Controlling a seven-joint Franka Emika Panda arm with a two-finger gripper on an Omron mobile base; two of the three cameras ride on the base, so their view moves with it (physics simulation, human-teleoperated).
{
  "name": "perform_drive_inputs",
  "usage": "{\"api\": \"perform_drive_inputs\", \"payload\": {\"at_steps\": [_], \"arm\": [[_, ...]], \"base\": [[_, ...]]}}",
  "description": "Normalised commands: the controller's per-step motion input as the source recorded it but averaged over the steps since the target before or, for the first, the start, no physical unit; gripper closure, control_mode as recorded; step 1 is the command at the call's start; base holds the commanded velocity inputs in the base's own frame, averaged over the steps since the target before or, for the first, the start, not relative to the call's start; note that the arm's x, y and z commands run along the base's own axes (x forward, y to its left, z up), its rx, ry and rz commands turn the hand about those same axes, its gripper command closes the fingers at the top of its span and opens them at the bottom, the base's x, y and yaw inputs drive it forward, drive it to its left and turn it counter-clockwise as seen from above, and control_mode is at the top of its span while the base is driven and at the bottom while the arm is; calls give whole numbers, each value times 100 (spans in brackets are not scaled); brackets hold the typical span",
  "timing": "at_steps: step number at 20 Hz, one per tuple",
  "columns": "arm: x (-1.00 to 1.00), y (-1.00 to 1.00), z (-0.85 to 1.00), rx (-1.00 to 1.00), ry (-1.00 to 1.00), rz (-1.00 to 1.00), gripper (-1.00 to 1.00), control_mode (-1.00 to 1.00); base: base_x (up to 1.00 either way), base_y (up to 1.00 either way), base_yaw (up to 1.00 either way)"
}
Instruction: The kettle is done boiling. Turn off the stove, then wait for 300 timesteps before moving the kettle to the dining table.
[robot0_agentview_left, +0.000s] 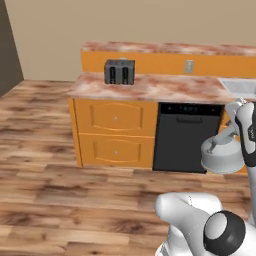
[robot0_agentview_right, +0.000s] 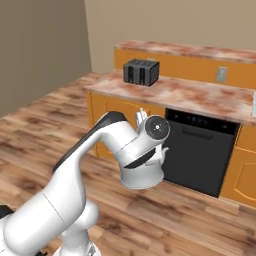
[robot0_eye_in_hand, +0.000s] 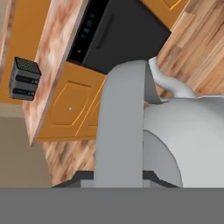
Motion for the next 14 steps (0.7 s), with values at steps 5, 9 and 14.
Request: {"api": "perform_drive_inputs", "payload": {"at_steps": [5,9,14], "arm": [[0,0,0,0,0,0,100,100],[0,0,0,0,0,0,100,100],[0,0,0,0,0,0,100,100]], "base": [[0,84,-21],[0,79,-20],[0,77,-19]]}}
